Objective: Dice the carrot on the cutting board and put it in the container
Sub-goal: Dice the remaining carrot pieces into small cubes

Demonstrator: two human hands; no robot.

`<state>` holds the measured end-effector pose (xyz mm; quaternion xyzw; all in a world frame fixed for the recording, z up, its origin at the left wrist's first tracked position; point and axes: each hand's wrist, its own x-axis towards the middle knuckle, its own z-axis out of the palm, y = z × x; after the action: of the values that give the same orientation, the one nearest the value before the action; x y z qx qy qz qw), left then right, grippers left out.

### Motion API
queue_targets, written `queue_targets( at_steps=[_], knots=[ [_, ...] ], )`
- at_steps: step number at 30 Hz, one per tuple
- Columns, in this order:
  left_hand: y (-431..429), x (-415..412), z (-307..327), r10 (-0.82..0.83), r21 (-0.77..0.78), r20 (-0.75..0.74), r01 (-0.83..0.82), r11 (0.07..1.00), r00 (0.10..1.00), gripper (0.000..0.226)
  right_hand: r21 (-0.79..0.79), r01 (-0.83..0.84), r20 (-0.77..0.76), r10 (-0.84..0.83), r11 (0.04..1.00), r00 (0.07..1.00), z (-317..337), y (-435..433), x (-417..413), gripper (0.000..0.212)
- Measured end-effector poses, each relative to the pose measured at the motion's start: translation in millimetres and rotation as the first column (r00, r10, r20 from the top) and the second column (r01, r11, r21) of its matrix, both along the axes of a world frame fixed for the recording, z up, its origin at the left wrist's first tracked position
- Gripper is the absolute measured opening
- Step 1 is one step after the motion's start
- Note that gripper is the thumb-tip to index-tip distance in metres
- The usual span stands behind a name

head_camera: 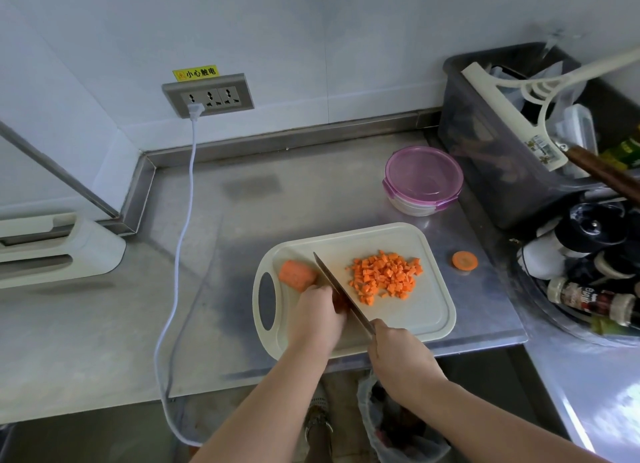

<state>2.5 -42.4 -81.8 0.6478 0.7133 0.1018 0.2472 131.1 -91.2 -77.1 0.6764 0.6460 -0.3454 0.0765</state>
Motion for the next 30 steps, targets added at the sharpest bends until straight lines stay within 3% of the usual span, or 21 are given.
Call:
queue_targets(
  at_steps=[7,16,30],
  knots=[
    [-2.1,-2.0,-1.1,-0.032,0.029,0.026,0.031,0.999,0.999,0.021,0.046,0.177,-0.202,-0.164,0.983,0.965,5.6,4.0,16.3,0.02],
    [-8.4,-11.2,-4.6,0.033,-0.028,0.078,-0.03,0.999,0.996,0.025,0.141,0.061,-0.173,-0.036,0.988,0.984,16.4,-8.0,13.5,0.025],
    [-9.2,-9.2,-4.8,0.074,-0.031,0.026,-0.073,0.997,0.997,0.017,0.144,0.053,-0.113,-0.037,0.988,0.993,-0.8,-13.6,2.2,0.021]
  ],
)
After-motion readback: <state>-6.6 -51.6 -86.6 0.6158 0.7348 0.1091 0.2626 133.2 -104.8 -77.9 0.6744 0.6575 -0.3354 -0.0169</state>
